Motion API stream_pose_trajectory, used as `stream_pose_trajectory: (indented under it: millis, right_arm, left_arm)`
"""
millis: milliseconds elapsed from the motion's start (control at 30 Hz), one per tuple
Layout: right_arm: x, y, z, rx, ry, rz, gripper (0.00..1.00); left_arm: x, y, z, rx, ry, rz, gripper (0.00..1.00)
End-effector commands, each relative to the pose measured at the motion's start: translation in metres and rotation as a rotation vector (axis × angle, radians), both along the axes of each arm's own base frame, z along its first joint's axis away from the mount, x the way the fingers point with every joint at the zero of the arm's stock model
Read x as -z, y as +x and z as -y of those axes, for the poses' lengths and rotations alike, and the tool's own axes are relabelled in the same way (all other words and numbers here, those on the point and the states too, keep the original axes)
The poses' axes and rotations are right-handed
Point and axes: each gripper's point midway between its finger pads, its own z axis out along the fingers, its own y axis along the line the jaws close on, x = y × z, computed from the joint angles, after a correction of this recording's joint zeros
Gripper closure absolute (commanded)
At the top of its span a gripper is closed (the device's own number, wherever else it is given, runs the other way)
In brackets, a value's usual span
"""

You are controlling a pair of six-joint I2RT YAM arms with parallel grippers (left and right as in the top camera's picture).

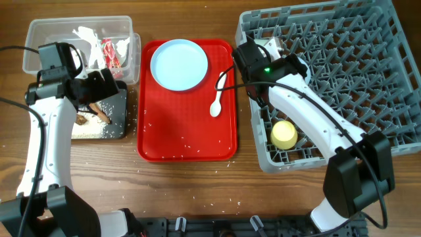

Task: Sort waste into correct bins and load items into the dishwasher rack
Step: 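Lower the light blue bowl into the rack and open right gripper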

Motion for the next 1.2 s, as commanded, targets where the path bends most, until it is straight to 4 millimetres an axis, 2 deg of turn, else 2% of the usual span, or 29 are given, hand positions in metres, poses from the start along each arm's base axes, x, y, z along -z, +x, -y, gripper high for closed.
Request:
stream_pose_trajectory:
  millis: [0, 67, 200, 333, 433, 567, 600, 667, 767, 833, 867, 900, 1067, 1167]
  right_arm:
    - [0.039, -0.008, -0.023, -0.04, 0.157, -0.122, 0.96]
    - [0.026, -0.005, -0.013, 0.004, 0.1, -0.047, 0.96]
    - [-0.026, -0.006, 0.017, 0.078, -0.2, 0.123, 0.96]
    - [-0.031, -0.004, 0.009, 0.057, -0.222, 0.135, 0.96]
    - [-0.022, -0.002, 0.002, 0.039, -0.233, 0.117, 0.96]
    - [0.008, -0.004, -0.007, 0.004, -0.209, 0.006, 0.96]
    - [0.01, -0.006, -0.011, -0.007, -0.217, -0.007, 0.96]
    - [0.018, -0.009, -0.026, -0.046, -0.18, -0.029, 0.96]
    - [0.05, -0.022, -0.059, -0.118, -0.007, -0.142, 0.96]
    - [0.057, -0.028, -0.069, -0.139, 0.034, -0.177, 0.8]
    - [0.058, -0.029, -0.072, -0.145, 0.036, -0.181, 0.65]
    - [0.058, -0.03, -0.075, -0.155, 0.034, -0.18, 0.0]
    - [0.054, -0.034, -0.09, -0.195, 0.037, -0.173, 0.01]
    - [0.044, -0.036, -0.096, -0.213, 0.059, -0.147, 0.0]
  left_arm:
    - [-0.011, 0.003, -0.001, 0.01, 0.009, 0.033, 0.0]
    - [-0.011, 0.003, -0.001, 0.01, 0.009, 0.033, 0.0]
    - [-0.011, 0.003, -0.001, 0.01, 0.01, 0.033, 0.0]
    - [-0.011, 0.003, -0.001, 0.01, 0.01, 0.033, 0.0]
    - [-0.011, 0.003, -0.001, 0.01, 0.01, 0.033, 0.0]
    - [-0.011, 0.003, -0.001, 0.01, 0.009, 0.033, 0.0]
    - [-0.011, 0.003, -0.001, 0.01, 0.01, 0.033, 0.0]
    - [-0.011, 0.003, -0.001, 0.01, 0.009, 0.033, 0.0]
    - [-0.011, 0.003, -0.001, 0.01, 0.01, 0.033, 0.0]
    - [-0.011, 0.003, -0.001, 0.01, 0.009, 0.033, 0.0]
    - [-0.011, 0.003, -0.001, 0.01, 0.01, 0.033, 0.0]
    - [-0.011, 0.003, -0.001, 0.01, 0.01, 0.033, 0.0]
    - [-0.011, 0.003, -0.001, 0.01, 0.009, 0.033, 0.0]
    - [-0.011, 0.003, -0.001, 0.01, 0.01, 0.033, 0.0]
